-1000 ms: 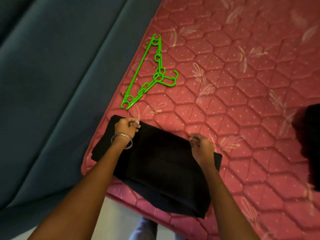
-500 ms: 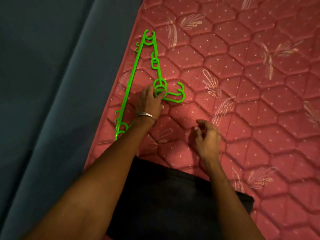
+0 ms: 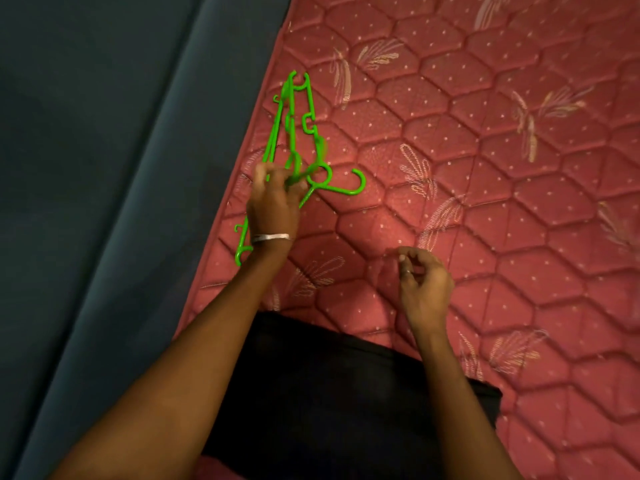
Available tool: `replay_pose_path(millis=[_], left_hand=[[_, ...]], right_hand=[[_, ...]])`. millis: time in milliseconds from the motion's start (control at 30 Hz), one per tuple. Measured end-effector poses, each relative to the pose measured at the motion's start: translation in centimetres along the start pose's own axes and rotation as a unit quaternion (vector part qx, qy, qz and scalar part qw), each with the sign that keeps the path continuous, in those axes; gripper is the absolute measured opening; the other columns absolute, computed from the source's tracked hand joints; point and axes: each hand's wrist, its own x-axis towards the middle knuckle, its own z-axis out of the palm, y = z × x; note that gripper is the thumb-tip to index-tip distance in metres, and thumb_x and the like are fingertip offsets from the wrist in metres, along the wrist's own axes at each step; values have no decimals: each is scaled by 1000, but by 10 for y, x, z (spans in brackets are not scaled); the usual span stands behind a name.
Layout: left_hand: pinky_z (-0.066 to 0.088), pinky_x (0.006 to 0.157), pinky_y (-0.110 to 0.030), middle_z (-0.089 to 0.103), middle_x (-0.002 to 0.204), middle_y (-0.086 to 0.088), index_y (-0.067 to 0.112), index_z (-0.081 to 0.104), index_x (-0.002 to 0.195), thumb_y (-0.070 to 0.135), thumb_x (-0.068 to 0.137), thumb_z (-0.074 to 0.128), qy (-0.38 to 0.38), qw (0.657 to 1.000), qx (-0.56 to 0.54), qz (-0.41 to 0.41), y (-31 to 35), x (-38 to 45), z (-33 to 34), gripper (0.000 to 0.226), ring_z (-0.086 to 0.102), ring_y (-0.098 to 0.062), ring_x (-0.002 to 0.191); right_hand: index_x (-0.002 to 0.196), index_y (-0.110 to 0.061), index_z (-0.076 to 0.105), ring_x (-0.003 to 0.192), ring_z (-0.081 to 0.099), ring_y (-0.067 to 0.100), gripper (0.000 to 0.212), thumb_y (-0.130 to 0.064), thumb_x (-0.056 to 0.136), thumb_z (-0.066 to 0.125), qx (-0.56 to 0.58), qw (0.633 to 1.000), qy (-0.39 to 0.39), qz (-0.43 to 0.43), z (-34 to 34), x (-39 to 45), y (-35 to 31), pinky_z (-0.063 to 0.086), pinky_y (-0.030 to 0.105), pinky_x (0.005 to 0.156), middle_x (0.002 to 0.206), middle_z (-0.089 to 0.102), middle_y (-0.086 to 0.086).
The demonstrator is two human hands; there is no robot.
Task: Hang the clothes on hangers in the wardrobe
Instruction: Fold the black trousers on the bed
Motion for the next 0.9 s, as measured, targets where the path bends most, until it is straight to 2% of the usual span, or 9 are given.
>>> replay_pose_path(millis=[67, 167, 267, 400, 533, 600, 733, 800, 900], left_hand=[[47, 64, -32, 57, 84, -19, -8, 61, 81, 18, 81, 57, 72, 996, -53, -18, 19, 4, -25, 26, 59, -16, 74], [44, 60, -5, 48, 76, 3, -9, 60, 84, -1, 85, 55, 102, 985, -133, -35, 41, 11, -57, 10, 55, 19, 65], [54, 51, -38, 58, 87, -19, 16, 54, 85, 23, 90, 54, 80, 975, -196, -72, 64, 3, -82, 8, 63, -2, 53], [51, 52, -28, 49, 97, -11, 18, 55, 90, 27, 90, 56, 49, 963, -253, -86, 103, -52, -101, 9, 61, -9, 60], [42, 51, -23, 60, 63, 10, 24, 51, 80, 17, 94, 56, 2, 934, -300, -192, 117, -118, -93, 16, 55, -5, 50], [40, 48, -21, 53, 58, 12, 22, 47, 72, 11, 93, 58, -11, 915, -317, -249, 133, -167, -86, 26, 51, -1, 46], [34, 51, -27, 52, 47, 13, 22, 54, 67, 33, 81, 69, -20, 894, -314, -318, 136, -259, -80, 23, 44, -12, 50], [33, 52, -28, 57, 51, 11, 25, 61, 67, 50, 70, 66, -5, 889, -303, -344, 130, -292, -80, 27, 43, -12, 49], [35, 58, -36, 53, 52, 8, 31, 60, 63, 58, 70, 59, 4, 909, -256, -328, 124, -329, -83, 27, 41, -16, 51]], right_hand=[[98, -17, 69, 71, 58, -5, 16, -9, 91, 57, 34, 999, -1, 27, -16, -6, -2, 47, 18, 69, 81, 65, -9], [102, -9, 68, 66, 55, -14, 16, -3, 92, 58, 73, 995, 19, 64, -42, -19, 5, 43, 9, 65, 82, 65, -5], [102, -6, 69, 68, 55, -11, 15, -2, 91, 59, 86, 991, 38, 95, -77, -47, 21, 43, 5, 67, 84, 66, -1], [94, -6, 67, 60, 54, -12, 16, 6, 89, 57, 139, 977, 53, 155, -131, -91, 53, 44, 7, 67, 75, 59, -3], [69, -17, 59, 60, 45, 9, 16, -10, 83, 62, 131, 966, 36, 220, -161, -129, 94, 39, 28, 60, 63, 52, -2], [66, -17, 54, 54, 44, 9, 18, -26, 76, 66, 108, 957, 40, 266, -185, -151, 117, 40, 27, 55, 58, 52, -5], [69, -16, 51, 52, 40, 11, 26, -15, 84, 73, 107, 941, -29, 319, -202, -190, 138, 34, 19, 40, 59, 47, 0], [66, -15, 57, 55, 49, 15, 32, -32, 73, 82, 49, 944, -106, 310, -195, -206, 146, 40, 25, 51, 62, 54, 1], [105, -10, 67, 89, 68, 27, 61, -52, 63, 81, 24, 941, -127, 313, -179, -223, 144, 54, 39, 79, 97, 72, 8]])
